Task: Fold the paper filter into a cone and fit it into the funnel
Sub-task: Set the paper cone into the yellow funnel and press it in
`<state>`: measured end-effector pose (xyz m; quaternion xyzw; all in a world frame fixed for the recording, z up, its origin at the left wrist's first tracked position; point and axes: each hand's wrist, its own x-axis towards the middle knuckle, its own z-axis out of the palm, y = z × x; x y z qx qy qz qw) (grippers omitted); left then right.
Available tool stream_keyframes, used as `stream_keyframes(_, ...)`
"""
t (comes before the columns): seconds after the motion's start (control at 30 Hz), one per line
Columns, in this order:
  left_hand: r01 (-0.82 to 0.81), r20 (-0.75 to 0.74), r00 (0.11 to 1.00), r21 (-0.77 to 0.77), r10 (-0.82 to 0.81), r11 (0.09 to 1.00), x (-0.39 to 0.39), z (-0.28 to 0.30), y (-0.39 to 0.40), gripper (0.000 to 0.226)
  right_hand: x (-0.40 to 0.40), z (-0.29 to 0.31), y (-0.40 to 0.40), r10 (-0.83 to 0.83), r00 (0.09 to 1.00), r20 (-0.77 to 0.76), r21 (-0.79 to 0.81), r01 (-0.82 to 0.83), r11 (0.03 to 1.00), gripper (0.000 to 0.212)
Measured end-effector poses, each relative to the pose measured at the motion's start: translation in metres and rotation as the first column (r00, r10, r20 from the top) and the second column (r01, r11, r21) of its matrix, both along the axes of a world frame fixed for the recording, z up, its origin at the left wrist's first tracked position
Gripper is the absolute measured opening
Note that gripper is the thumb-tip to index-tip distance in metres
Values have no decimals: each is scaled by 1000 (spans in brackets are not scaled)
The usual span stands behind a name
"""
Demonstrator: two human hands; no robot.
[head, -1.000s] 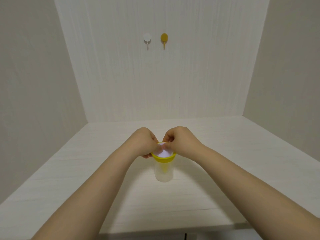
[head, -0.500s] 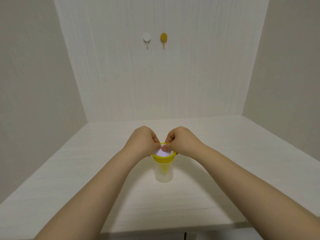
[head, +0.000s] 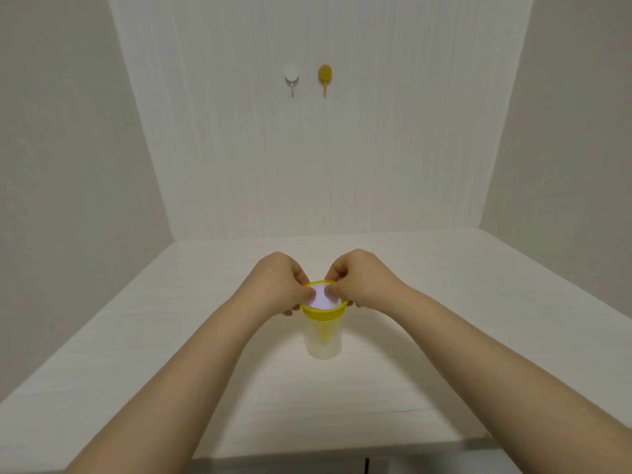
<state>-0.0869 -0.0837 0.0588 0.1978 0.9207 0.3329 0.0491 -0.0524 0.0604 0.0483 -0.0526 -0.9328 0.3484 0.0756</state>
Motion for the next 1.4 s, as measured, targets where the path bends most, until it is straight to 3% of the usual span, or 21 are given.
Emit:
stream_keyframes(0.1,-43,6,999,-8,43,999,1,0,-1,4,0,2,-1,13,1000,2,-12,-13,1000,9)
stream_keyframes(0.27,-98,4,995,2,98,995,4,-2,3,18,4,4,0,0,1000,17,-51,1,999,7)
stream_keyframes(0.43,-117,-5,993,-3,117,993,4,-5,5,15,14,5,2,20,994,108,-128,-6,992,18)
stream_keyframes(0.6,-124,-41,991,9,124,992,4,-7,6,10,17,1,0,-31,995,96,-119,42,992,17)
stream_keyframes(0.8,-94,-40,995,8,95,996,5,-7,6,14,15,-2,1,-90,994,54,-130,96,987,18)
stream_keyframes(1.03,-51,59,997,6,50,999,3,-3,3,18,13,2,-1,-94,995,25,-78,96,992,16)
stream_keyframes(1.4,38,-31,999,29,-37,999,-9,2,15,17,12,4,-2,-87,996,29,-23,87,996,15)
